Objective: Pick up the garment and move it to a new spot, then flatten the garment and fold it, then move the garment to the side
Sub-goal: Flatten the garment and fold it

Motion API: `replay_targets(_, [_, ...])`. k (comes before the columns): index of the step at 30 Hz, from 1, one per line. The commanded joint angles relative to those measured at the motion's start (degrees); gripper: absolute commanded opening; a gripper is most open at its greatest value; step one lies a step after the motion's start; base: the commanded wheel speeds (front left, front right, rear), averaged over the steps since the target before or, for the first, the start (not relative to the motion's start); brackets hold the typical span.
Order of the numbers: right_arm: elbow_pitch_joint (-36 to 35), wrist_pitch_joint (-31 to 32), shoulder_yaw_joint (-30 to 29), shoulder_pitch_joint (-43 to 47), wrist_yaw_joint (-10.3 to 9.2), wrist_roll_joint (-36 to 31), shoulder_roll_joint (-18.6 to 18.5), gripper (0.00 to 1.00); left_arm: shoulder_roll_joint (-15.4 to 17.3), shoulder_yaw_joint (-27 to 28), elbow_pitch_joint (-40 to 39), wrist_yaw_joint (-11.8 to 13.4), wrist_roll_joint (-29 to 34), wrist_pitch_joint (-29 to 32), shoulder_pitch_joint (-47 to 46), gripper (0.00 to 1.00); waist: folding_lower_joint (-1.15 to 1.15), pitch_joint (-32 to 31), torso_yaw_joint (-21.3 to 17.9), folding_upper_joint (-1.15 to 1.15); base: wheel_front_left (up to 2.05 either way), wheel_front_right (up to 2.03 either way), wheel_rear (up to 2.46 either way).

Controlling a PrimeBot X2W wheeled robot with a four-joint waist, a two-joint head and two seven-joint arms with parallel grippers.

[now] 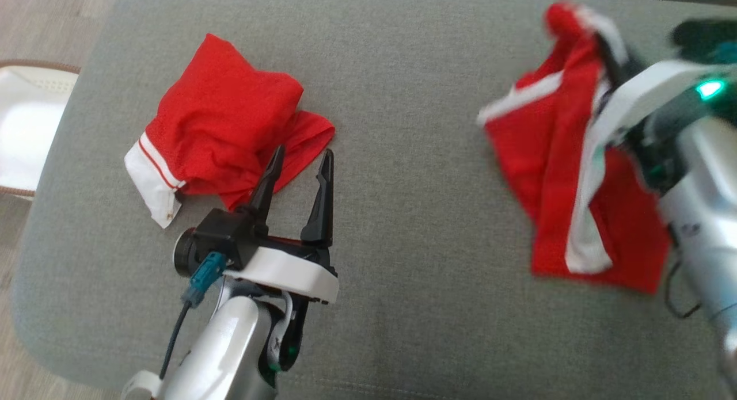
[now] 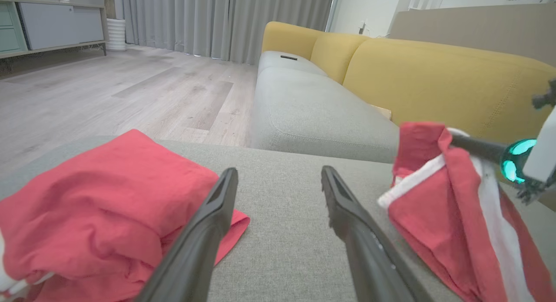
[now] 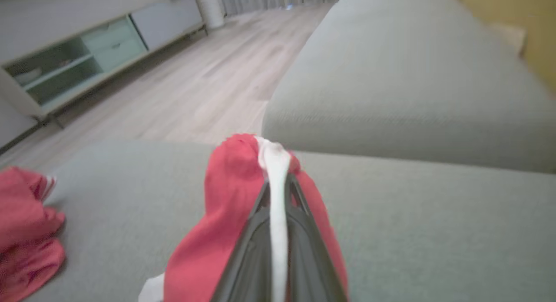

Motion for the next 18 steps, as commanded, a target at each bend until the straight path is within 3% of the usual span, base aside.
replay_targets(1, [-2.50,-1.74,-0.46,-2.93,0.43,0.79,-1.46,0.00,0.16,2.03,-1.69,0.19,0.52,-0.30,-1.34,1.00,0.00,-0.63,-0.43,0.00,0.00,0.00,0.00])
replay_targets(5, [-4.10,-4.63,-0.85,-5.19,0.43,0.65,-5.65,0.00,0.16,2.67,-1.46,-0.04,0.84,-0.30,-0.62,1.00,0.00,-2.07,-1.40,0.00,0.00,0.00,0.00])
replay_targets(9, [-8.17,-4.82,2.37,-5.85,0.43,1.22,-7.96,0.00,0.16,3.07,-1.38,-0.33,1.05,-0.30,0.29,1.00,0.00,-3.80,-2.22,0.00,0.00,0.00,0.00])
replay_targets(11, [-11.43,-3.82,6.47,-5.04,0.43,1.59,-8.52,0.00,0.16,3.30,-1.40,-0.38,1.07,-0.30,0.77,1.00,0.00,-4.54,-2.70,0.00,0.00,0.00,0.00])
replay_targets(18, [-25.73,3.93,29.56,3.09,0.43,9.61,-6.52,0.00,0.16,3.16,-1.52,-0.75,1.10,-0.30,1.67,1.00,0.00,-5.35,-4.48,0.00,0.00,0.00,0.00])
